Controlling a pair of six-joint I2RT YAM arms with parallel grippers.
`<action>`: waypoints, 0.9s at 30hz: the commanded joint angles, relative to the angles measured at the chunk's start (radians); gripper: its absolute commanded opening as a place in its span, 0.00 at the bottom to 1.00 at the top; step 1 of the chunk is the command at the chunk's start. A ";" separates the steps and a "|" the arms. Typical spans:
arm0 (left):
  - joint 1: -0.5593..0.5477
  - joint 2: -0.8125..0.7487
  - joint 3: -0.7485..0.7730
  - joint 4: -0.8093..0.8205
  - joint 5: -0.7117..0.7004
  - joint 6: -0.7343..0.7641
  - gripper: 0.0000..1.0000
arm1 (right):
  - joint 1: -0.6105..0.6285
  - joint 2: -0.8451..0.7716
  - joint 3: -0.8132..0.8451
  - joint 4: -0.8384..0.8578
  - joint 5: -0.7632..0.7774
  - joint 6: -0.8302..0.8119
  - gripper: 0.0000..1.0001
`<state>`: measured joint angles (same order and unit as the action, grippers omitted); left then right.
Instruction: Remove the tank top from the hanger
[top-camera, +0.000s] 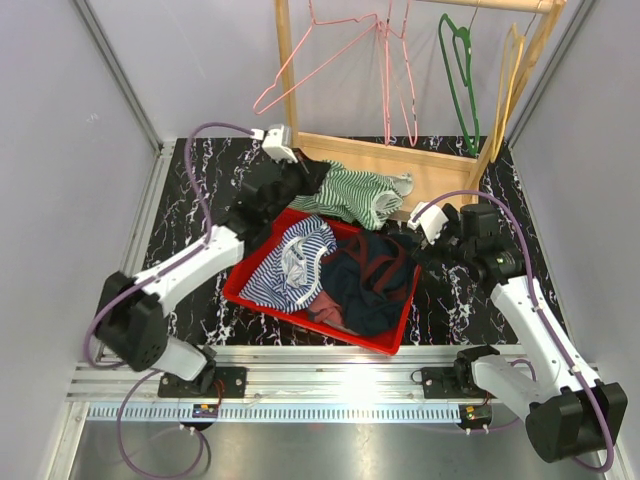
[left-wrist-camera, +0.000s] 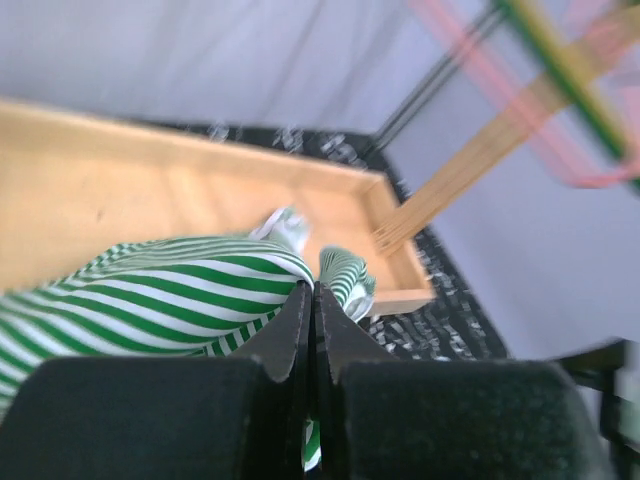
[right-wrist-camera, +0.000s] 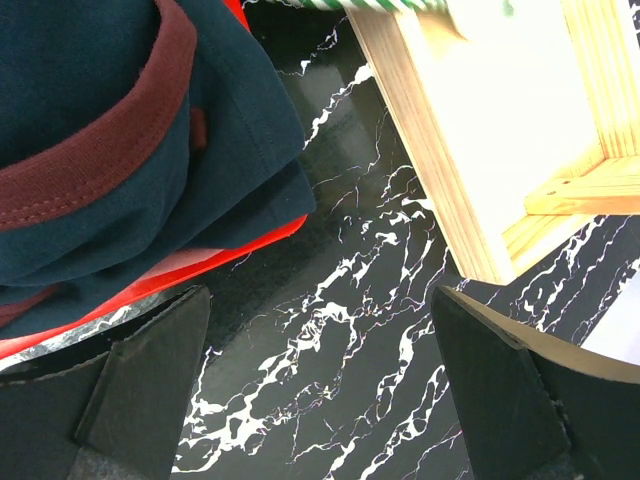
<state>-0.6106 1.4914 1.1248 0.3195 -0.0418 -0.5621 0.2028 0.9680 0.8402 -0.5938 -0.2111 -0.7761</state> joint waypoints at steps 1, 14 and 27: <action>-0.005 -0.138 -0.046 0.164 0.078 0.106 0.00 | -0.008 -0.018 0.003 0.045 -0.013 0.014 1.00; -0.005 -0.405 0.104 0.149 0.410 0.251 0.00 | -0.013 -0.028 -0.007 0.080 0.021 0.024 1.00; -0.005 -0.656 -0.077 0.013 0.483 0.261 0.00 | -0.020 -0.012 -0.013 0.098 0.038 0.029 1.00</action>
<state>-0.6117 0.9058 1.0679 0.3141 0.3721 -0.3370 0.1925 0.9520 0.8299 -0.5423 -0.1921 -0.7616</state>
